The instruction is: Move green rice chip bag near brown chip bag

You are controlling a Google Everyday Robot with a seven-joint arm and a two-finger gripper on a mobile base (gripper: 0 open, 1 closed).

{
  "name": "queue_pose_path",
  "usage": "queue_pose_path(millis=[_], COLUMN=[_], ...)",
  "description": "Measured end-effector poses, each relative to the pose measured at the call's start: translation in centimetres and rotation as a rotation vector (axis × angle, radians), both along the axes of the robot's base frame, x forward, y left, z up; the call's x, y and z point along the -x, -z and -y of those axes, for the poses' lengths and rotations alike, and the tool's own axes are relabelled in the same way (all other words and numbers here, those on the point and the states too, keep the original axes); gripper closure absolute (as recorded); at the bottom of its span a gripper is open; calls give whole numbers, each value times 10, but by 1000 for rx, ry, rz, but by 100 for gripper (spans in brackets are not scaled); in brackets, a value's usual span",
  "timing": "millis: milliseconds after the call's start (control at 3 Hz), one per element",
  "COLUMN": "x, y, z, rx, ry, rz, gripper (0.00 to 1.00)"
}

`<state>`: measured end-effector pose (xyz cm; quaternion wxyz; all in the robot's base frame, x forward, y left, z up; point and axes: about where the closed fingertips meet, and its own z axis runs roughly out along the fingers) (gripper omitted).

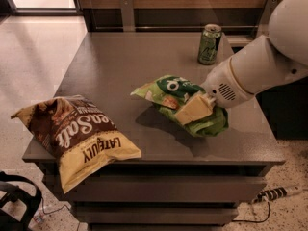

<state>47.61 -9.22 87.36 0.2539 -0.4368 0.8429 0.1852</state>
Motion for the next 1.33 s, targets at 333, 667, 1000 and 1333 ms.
queue_pose_path(millis=[333, 667, 1000, 1333], x=[0, 1, 1, 2], y=[-2, -2, -2, -2], z=[-1, -2, -4, -6], rx=[5, 6, 7, 8], ry=[-4, -8, -12, -15], rz=[6, 5, 6, 6], gripper=[82, 58, 35, 12])
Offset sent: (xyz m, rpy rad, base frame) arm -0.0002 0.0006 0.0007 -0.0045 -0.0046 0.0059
